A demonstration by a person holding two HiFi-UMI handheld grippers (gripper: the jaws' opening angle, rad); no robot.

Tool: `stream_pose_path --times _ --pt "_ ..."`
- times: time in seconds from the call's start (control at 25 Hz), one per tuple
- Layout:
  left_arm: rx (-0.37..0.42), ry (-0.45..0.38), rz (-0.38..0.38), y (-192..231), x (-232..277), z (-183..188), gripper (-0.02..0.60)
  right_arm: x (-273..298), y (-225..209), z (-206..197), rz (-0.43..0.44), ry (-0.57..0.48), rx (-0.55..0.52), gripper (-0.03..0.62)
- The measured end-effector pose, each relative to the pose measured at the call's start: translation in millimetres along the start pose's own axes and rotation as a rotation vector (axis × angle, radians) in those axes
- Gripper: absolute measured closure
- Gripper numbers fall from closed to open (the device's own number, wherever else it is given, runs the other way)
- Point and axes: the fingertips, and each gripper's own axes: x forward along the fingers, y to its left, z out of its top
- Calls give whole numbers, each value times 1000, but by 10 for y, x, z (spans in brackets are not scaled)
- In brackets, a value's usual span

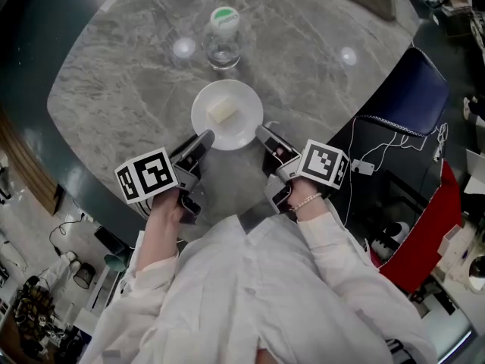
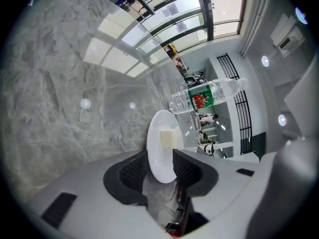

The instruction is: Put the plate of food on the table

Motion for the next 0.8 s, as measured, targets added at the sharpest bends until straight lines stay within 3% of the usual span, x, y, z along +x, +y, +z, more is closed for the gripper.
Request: stream_pose_path --times 0.12,0.2,0.6,0.8 --pt "-9 -18 1 20 -20 13 434 -10 20 29 0 -14 -11 565" --pt "-16 -37 6 41 -45 31 434 -18 36 43 10 -19 -12 522" --pt "-17 -92 -9 94 -100 94 407 -50 126 98 32 -37 -61 494" --pt "11 -121 -49 -102 -217 34 407 -223 310 141 62 -58 -99 490"
